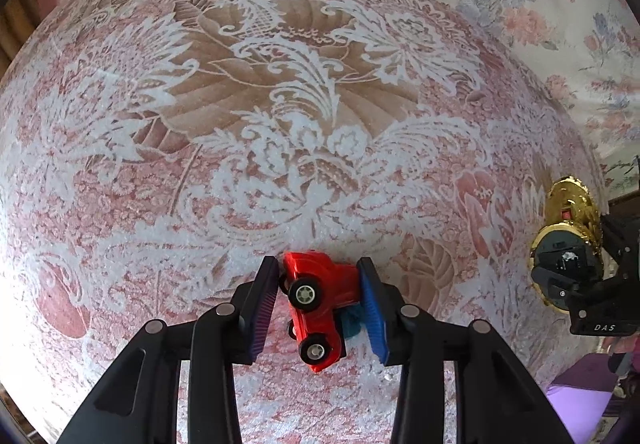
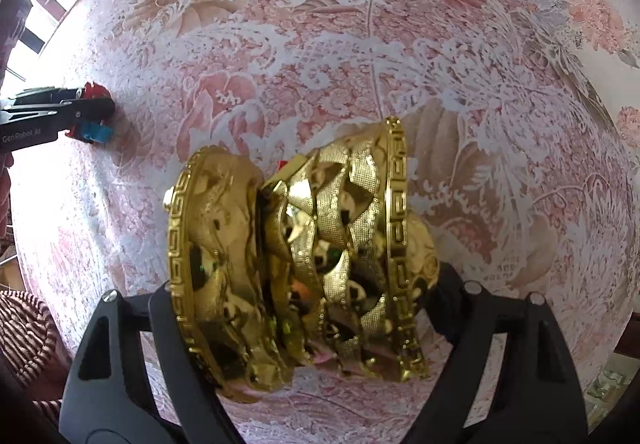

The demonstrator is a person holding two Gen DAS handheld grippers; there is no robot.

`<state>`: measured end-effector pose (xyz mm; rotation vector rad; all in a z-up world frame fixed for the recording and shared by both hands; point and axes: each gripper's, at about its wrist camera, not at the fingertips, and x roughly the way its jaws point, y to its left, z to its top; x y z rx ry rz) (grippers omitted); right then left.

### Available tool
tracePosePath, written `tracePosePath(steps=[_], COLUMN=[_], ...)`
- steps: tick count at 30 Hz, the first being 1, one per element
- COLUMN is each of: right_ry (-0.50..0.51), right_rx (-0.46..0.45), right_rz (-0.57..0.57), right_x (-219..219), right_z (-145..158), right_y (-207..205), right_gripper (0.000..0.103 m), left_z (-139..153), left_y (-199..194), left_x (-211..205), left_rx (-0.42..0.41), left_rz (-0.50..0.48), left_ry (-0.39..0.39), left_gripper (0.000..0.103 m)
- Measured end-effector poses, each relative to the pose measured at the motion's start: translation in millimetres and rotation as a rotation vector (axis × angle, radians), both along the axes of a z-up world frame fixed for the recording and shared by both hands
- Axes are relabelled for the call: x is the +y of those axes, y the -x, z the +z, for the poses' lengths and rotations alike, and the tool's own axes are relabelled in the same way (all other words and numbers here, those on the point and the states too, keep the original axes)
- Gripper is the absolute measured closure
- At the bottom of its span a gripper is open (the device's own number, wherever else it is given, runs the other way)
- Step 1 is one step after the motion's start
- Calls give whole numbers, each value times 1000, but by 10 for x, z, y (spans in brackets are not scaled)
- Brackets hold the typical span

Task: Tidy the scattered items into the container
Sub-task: 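Lift the red toy car and gold ornament off the table with both grippers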

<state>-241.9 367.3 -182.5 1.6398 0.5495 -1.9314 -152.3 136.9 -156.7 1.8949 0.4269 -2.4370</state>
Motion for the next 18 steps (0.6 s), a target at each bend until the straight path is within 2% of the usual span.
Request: tracePosePath(steps=[5, 10, 14, 18], right_ry=[14, 22, 14, 2], right_rx=[5, -22, -29, -34], right_rz=[-5, -13, -11, -10], right_x=[31, 114, 165, 163], right_z=[42, 71, 120, 97], right_y=[-21, 26, 96, 120], right_gripper=[19, 19, 19, 19], left_z=[57, -133, -116, -235], left_y=[-50, 41, 45, 128], left_x=[-58, -340, -344, -293], left_rx=[4, 11, 21, 9], left_rz=[7, -7, -23, -45], left_ry=[-7, -12, -17, -6], left_gripper=[63, 63, 63, 63])
